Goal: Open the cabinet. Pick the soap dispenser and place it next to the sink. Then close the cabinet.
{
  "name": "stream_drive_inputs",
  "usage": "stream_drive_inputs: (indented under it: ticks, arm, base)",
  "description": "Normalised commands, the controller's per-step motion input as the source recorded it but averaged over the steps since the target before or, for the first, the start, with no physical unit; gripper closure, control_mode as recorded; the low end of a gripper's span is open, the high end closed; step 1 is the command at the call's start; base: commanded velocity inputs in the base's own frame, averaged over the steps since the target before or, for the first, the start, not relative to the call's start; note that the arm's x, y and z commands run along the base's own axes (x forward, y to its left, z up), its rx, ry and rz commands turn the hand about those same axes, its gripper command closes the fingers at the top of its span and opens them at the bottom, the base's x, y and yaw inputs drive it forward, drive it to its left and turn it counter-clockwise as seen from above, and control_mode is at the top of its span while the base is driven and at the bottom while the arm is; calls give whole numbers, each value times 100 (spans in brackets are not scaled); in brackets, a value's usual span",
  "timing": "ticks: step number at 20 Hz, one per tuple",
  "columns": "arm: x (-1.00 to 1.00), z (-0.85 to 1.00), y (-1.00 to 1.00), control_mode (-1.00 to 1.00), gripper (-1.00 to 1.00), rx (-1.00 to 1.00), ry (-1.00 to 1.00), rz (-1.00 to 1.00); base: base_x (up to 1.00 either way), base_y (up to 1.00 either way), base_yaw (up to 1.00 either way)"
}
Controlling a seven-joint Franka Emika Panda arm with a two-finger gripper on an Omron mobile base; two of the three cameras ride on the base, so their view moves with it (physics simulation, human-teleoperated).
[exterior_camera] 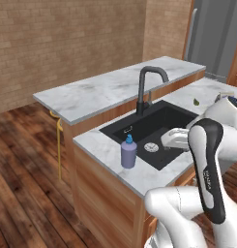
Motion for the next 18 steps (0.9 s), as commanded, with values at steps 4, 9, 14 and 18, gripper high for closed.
stream_drive_inputs:
  ticks: [4, 9, 14, 18]
  arm:
    - [-44, 9, -11, -100, -100, -12, 0, -13]
    - [-38, 5, -11, -100, -100, -20, -4, -9]
    - [-37, 16, -9, -100, -100, -8, -1, -3]
    - [-39, 22, -2, -100, -100, -2, 1, -4]
  base:
    - [0, 0, 0]
    - [0, 0, 0]
    - [0, 0, 0]
    - [0, 0, 0]
